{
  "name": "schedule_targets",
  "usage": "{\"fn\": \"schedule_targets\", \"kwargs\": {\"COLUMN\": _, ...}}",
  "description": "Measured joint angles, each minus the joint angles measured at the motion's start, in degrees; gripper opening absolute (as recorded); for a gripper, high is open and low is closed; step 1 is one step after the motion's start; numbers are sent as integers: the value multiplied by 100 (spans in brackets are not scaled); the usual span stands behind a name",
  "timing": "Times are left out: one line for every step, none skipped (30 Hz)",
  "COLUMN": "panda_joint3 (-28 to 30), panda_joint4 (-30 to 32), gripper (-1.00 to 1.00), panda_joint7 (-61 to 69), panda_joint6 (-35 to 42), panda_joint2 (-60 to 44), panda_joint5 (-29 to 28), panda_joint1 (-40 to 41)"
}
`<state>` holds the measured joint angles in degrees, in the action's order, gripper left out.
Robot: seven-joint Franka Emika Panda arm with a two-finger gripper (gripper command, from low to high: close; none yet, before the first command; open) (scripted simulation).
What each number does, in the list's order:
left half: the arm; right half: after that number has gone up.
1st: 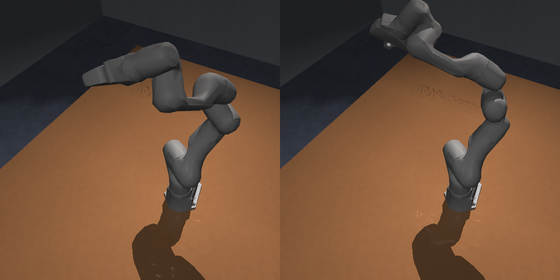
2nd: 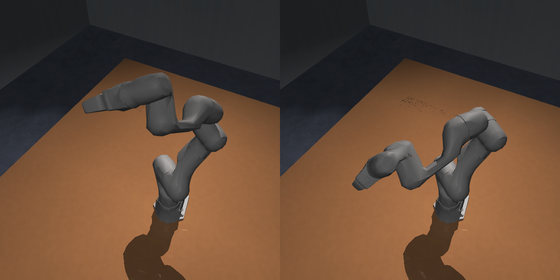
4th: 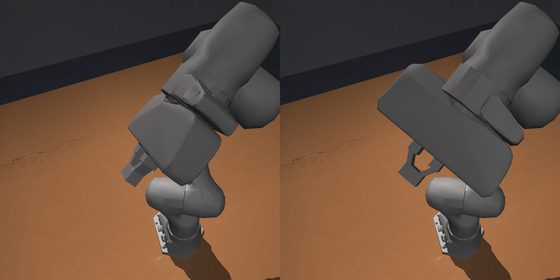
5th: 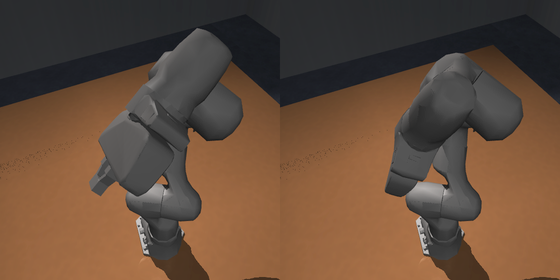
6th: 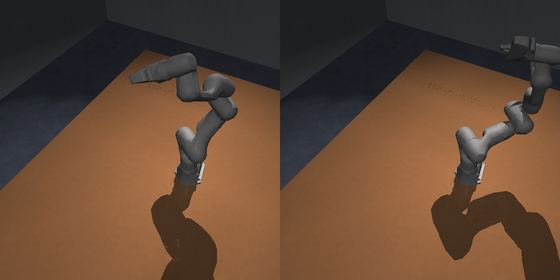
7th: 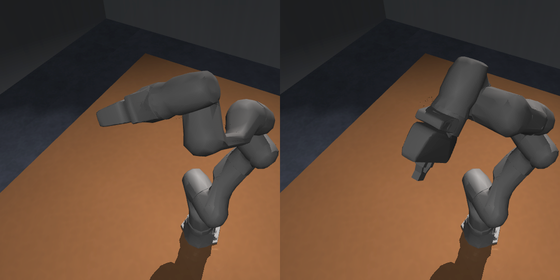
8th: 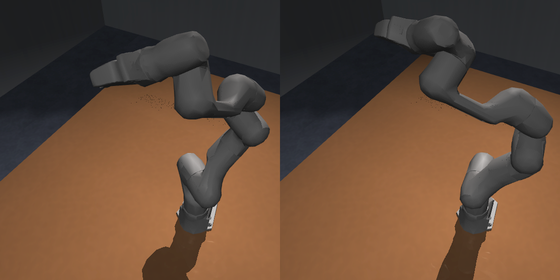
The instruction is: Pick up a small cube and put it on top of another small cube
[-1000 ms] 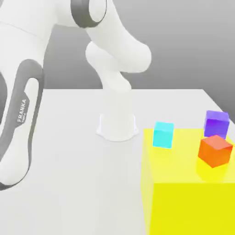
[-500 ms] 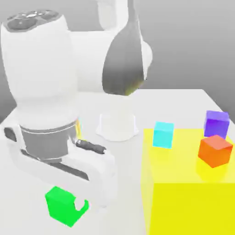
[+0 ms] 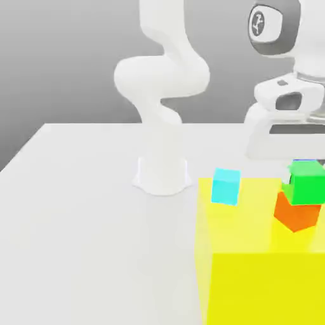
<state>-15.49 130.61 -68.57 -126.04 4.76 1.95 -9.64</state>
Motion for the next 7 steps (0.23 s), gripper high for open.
{"fn": "schedule_targets", "kwargs": {"panda_joint3": 0, "panda_joint4": 0, "gripper": 100, "panda_joint7": 0, "panda_joint6": 0, "panda_joint2": 0, "panda_joint5": 0, "panda_joint1": 0}}
{"fn": "schedule_targets", "kwargs": {"panda_joint3": 0, "panda_joint4": 0, "gripper": 100, "panda_joint7": 0, "panda_joint6": 0, "panda_joint2": 0, "panda_joint5": 0, "panda_joint1": 0}}
{"fn": "schedule_targets", "kwargs": {"panda_joint3": -2, "panda_joint4": 35, "gripper": 100, "panda_joint7": -16, "panda_joint6": -53, "panda_joint2": -23, "panda_joint5": -27, "panda_joint1": 0}}
{"fn": "schedule_targets", "kwargs": {"panda_joint3": 1, "panda_joint4": -18, "gripper": 100, "panda_joint7": -13, "panda_joint6": 40, "panda_joint2": 19, "panda_joint5": -27, "panda_joint1": 3}}
{"fn": "schedule_targets", "kwargs": {"panda_joint3": 8, "panda_joint4": -116, "gripper": 100, "panda_joint7": -2, "panda_joint6": 210, "panda_joint2": 93, "panda_joint5": -14, "panda_joint1": 5}}
{"fn": "schedule_targets", "kwargs": {"panda_joint3": 15, "panda_joint4": -238, "gripper": 100, "panda_joint7": 15, "panda_joint6": 417, "panda_joint2": 183, "panda_joint5": 7, "panda_joint1": 8}}
{"fn": "schedule_targets", "kwargs": {"panda_joint3": 24, "panda_joint4": -371, "gripper": 100, "panda_joint7": 34, "panda_joint6": 646, "panda_joint2": 280, "panda_joint5": 30, "panda_joint1": 8}}
